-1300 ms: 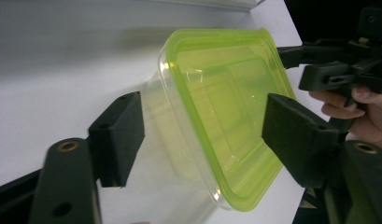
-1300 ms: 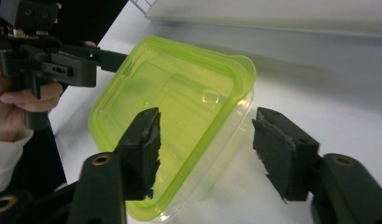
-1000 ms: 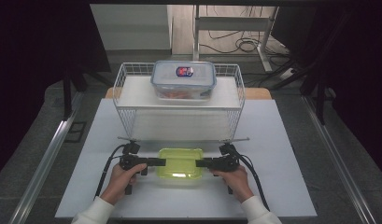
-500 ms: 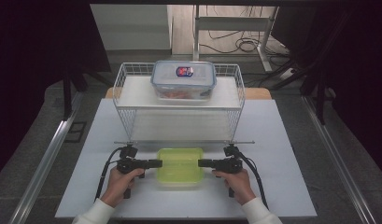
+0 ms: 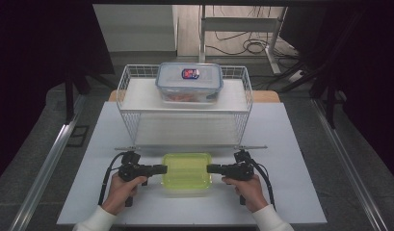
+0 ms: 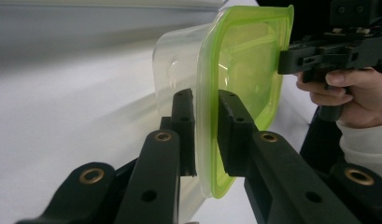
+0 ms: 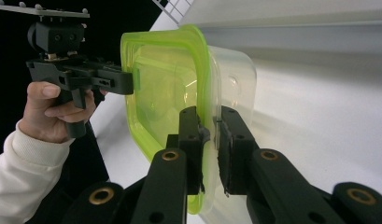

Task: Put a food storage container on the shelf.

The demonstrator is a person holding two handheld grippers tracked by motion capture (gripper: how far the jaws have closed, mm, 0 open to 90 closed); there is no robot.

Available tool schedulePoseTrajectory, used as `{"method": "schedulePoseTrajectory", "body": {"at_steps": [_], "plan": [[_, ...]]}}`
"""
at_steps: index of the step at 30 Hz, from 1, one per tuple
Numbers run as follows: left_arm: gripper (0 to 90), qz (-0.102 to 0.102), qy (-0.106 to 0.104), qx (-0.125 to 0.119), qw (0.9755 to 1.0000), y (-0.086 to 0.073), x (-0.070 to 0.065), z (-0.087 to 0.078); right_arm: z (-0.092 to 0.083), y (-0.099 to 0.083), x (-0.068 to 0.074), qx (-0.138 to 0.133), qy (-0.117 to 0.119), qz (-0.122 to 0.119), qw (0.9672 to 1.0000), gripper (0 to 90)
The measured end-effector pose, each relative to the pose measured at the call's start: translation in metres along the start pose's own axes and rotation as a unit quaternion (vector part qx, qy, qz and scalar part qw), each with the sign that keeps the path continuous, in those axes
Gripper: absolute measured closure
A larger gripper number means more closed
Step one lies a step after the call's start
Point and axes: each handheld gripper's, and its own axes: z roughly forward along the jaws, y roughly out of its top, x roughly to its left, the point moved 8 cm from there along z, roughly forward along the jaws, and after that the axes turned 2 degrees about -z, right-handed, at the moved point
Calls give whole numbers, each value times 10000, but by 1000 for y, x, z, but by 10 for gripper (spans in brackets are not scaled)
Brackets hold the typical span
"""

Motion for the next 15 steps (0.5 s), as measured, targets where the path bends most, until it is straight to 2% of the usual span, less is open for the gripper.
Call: {"method": "schedulePoseTrajectory", "body": {"at_steps": [2, 9, 13, 15], "plan": [[787, 132, 44, -12, 9999, 1, -4, -2, -3, 1, 3, -10, -1, -83, 10000, 807], [789, 234, 45, -23, 9997, 2, -8, -5, -8, 5, 9, -55, -85, -359, 9993, 806], [789, 244, 30, -97, 9997, 5, -12, -7, -10, 6, 11, -102, -71, -439, 9990, 806], [789, 310, 42, -95, 9995, 5, -14, -9, -10, 7, 11, -104, -63, -449, 9989, 806]]}}
